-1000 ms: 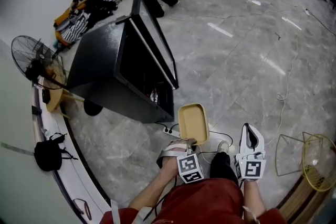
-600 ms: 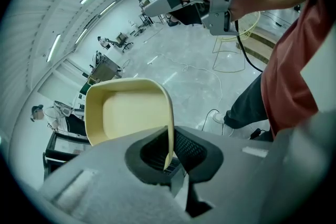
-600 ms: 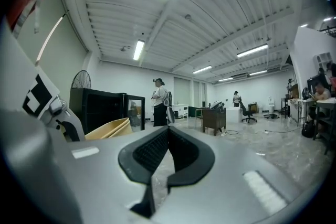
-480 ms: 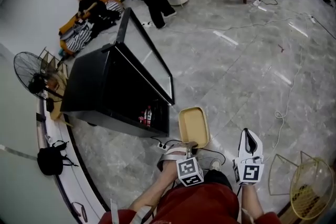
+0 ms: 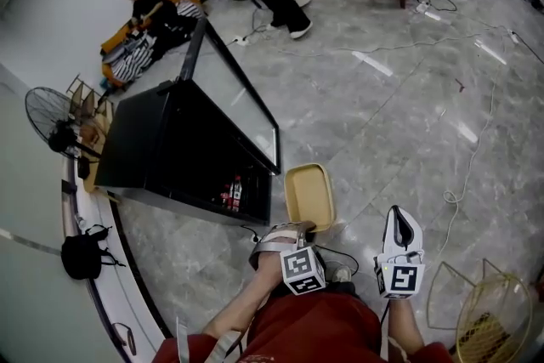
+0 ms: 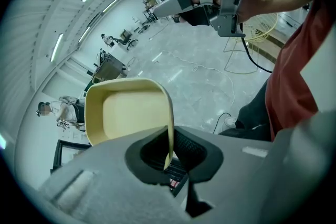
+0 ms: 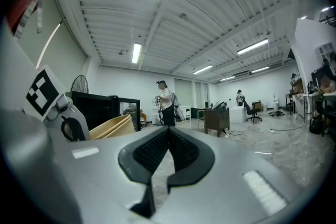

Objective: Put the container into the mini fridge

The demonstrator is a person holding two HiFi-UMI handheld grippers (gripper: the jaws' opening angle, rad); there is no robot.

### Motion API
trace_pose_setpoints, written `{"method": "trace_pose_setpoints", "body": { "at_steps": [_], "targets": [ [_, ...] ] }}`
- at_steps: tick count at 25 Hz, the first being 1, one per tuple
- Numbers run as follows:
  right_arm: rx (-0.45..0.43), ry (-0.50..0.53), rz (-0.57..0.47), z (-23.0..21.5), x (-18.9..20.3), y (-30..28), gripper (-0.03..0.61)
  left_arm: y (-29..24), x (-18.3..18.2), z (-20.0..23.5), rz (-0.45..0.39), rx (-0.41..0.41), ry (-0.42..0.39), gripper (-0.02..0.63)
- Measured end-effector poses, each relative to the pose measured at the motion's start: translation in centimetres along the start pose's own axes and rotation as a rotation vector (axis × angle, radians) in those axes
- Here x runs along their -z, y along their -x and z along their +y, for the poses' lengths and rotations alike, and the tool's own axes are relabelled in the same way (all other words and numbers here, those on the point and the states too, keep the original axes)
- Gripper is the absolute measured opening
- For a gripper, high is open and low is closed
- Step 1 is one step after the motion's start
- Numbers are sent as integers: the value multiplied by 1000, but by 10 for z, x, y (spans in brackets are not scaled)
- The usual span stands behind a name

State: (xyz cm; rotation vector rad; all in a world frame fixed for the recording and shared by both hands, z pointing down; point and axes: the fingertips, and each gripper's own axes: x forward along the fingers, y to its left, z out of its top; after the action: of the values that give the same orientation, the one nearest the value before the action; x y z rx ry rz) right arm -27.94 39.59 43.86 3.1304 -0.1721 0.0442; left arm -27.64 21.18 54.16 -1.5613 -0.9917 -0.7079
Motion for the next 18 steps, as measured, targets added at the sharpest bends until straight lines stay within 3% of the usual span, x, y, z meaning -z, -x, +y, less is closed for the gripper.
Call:
{"method": "trace_pose_setpoints", "body": {
  "at_steps": [7,18],
  "targets": [
    [-42,-6,15,-1,14,-45,0,-34,6,22,-5,3,69,20],
    [-192,60,34,27,5,-181,0,-82,48,112,33,-13,217,20]
  ]
}}
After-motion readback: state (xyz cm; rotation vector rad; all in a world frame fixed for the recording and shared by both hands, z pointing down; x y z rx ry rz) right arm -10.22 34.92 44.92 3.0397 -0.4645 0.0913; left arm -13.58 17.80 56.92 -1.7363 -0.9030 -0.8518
